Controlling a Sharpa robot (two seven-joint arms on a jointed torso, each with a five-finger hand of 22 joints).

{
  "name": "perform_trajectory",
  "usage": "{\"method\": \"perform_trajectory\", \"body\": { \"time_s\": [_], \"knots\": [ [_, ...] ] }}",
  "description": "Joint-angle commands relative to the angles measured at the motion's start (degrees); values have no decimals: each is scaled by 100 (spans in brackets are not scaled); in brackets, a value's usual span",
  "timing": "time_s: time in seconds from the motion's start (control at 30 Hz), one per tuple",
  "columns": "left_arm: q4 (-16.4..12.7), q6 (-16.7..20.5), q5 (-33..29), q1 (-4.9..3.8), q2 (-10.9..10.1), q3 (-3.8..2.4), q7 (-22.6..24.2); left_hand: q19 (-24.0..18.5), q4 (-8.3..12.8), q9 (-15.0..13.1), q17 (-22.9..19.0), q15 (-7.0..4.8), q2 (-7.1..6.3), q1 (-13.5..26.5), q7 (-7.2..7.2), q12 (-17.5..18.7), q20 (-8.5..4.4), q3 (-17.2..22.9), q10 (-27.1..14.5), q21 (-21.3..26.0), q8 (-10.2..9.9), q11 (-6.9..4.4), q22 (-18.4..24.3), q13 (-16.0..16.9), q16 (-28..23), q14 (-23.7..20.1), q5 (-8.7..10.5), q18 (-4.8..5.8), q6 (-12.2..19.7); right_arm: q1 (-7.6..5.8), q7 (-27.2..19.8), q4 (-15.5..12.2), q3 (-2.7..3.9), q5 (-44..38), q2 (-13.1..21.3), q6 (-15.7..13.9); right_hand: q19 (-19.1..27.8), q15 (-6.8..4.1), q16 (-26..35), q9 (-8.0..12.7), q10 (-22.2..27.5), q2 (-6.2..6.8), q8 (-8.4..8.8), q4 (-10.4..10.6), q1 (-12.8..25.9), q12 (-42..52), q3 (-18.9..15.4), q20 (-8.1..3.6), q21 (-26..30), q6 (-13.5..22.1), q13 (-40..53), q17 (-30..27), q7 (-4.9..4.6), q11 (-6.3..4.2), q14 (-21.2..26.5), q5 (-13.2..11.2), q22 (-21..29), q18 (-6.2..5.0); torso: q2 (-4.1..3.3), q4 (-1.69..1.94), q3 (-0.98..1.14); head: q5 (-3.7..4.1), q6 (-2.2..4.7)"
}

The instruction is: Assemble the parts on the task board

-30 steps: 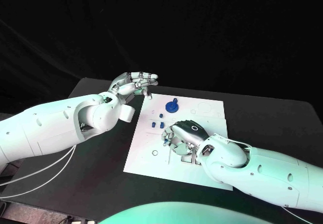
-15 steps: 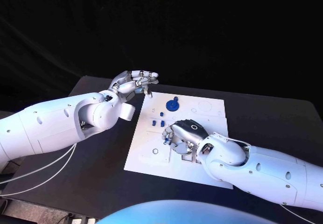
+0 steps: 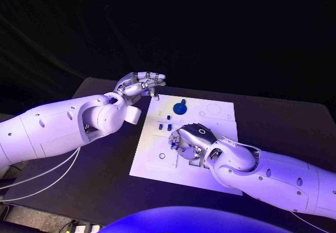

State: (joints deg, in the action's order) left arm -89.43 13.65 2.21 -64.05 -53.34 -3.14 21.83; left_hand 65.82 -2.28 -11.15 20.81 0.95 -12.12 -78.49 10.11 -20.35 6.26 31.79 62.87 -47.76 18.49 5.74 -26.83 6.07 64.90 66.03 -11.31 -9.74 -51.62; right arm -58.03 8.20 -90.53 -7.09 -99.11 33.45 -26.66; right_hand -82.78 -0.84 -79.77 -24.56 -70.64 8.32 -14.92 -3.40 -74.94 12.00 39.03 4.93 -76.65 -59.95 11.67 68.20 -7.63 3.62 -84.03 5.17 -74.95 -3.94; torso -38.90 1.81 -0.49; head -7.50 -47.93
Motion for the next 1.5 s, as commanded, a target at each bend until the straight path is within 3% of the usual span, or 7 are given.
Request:
{"method": "perform_trajectory", "body": {
  "time_s": [0.03,0.73,1.03,1.27,1.5],
  "knots": [
    [-4,-99,0,-2,11,-3,7,0,10,8,-5,17,6,15,40,15,-27,30,-13,32,-11,17,9,-7,-25,-36,-6,-78,-1,27,-6,3,-20,-27,5,208,-17,-20,-11,-5,15,-9,-31,3,49,-31,-36,6,19,-46,-6,-5,11,-33,-190,-22,-776,73,4,-1,2,-15,-18],
    [16,-130,7,-2,6,-2,-29,-2,14,11,-12,20,8,19,42,15,-23,29,-15,40,-9,19,14,-8,-28,-42,-4,-79,0,35,18,-32,-23,-54,18,133,-13,-20,-11,-7,14,-19,-29,4,53,-37,-39,6,25,-41,-7,-6,12,-34,-190,-19,-774,71,0,-5,1,-26,-20],
    [9,-136,7,-2,4,-2,-41,-2,14,12,-15,21,5,24,43,17,-22,26,-19,44,-10,21,16,-9,-29,-44,-2,-79,3,34,151,32,-23,-86,-30,418,8,-15,0,-11,31,-10,-11,16,103,-73,-80,9,62,-4,-13,-33,6,-26,-183,-50,-761,63,-2,-3,-2,-17,-17],
    [4,-144,8,-2,2,-2,-50,-2,14,12,-15,21,5,24,43,17,-22,26,-19,44,-10,21,16,-9,-29,-44,-2,-79,3,34,207,75,-24,-108,-54,379,76,89,15,110,229,152,300,122,328,-218,-202,77,185,488,-56,-76,-157,99,-166,36,-713,42,3,-4,-1,-15,-22],
    [5,-155,8,-2,-2,-2,-56,-3,15,13,-17,22,5,27,43,17,-20,25,-21,46,-9,21,18,-10,-29,-45,0,-79,3,34,319,46,-24,-153,-17,62,82,105,9,144,256,191,381,117,331,-230,-215,102,202,580,-57,-73,-161,120,-164,44,-709,38,7,-6,3,-10,-17]
  ]
}}
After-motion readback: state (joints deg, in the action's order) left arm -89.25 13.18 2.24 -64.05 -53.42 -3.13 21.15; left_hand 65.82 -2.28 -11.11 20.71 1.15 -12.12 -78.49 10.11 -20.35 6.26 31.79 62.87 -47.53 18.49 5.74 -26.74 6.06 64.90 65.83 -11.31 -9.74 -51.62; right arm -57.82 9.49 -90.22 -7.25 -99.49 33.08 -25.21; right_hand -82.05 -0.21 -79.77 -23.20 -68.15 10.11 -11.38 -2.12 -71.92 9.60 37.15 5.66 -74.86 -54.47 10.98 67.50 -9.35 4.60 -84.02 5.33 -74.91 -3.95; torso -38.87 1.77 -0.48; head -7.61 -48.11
